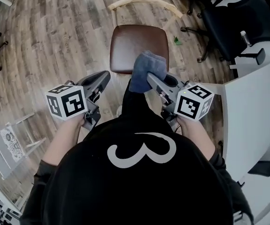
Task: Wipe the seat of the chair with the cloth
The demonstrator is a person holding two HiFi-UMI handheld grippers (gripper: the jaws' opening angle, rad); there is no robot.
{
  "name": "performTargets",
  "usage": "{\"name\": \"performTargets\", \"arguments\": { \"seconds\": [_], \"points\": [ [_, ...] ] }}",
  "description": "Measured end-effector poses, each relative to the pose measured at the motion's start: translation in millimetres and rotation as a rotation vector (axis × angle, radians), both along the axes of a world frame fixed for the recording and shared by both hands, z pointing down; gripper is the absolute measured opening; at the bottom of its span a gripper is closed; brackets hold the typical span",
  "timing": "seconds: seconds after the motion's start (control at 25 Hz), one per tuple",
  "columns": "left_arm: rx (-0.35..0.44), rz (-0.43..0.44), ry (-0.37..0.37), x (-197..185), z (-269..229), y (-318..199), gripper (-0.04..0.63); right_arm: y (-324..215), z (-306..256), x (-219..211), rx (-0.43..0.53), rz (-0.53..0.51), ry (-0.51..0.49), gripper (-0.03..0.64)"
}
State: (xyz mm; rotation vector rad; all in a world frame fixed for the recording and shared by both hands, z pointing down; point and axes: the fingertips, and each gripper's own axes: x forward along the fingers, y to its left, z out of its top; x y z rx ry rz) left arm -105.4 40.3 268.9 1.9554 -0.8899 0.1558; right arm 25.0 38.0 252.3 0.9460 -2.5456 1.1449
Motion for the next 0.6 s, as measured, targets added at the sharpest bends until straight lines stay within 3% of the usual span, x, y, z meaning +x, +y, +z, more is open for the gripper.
{"name": "performTargets", "arguments": {
  "seconds": [0.4, 0.6],
  "points": [
    [-0.074, -0.079, -0.036, -9, 33, -90, 0.014, -100, 32, -23, -0.073, -0.081, -0.021, 0.072],
    [-0.133, -0.084, -0.04, -4, 66, -122, 0.014, -139, 67, -22, -0.023, -0.158, 0.157, 0.072]
  ]
}}
